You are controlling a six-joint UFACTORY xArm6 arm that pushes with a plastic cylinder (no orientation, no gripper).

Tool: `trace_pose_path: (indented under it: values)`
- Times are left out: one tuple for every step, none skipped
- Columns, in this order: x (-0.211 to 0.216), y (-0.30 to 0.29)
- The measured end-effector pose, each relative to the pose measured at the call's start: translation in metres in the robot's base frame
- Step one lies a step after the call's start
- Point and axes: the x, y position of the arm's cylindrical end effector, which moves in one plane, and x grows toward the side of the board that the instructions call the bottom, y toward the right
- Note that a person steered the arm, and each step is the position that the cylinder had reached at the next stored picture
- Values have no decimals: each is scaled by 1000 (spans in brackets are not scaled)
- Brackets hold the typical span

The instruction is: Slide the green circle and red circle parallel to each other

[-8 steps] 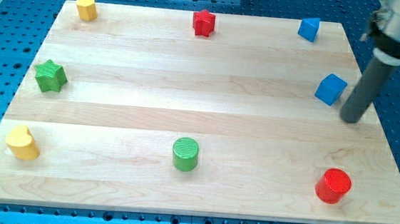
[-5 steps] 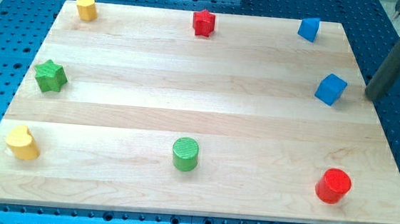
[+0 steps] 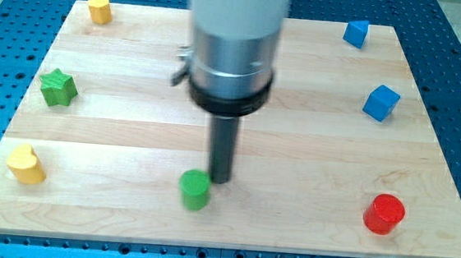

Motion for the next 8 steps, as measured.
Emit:
trace_pose_path:
  values:
    - [15, 14]
    - [8, 14]
    - [15, 64]
    - [50, 135]
    - [62, 188]
    - [62, 223]
    - [62, 243]
    - [62, 243]
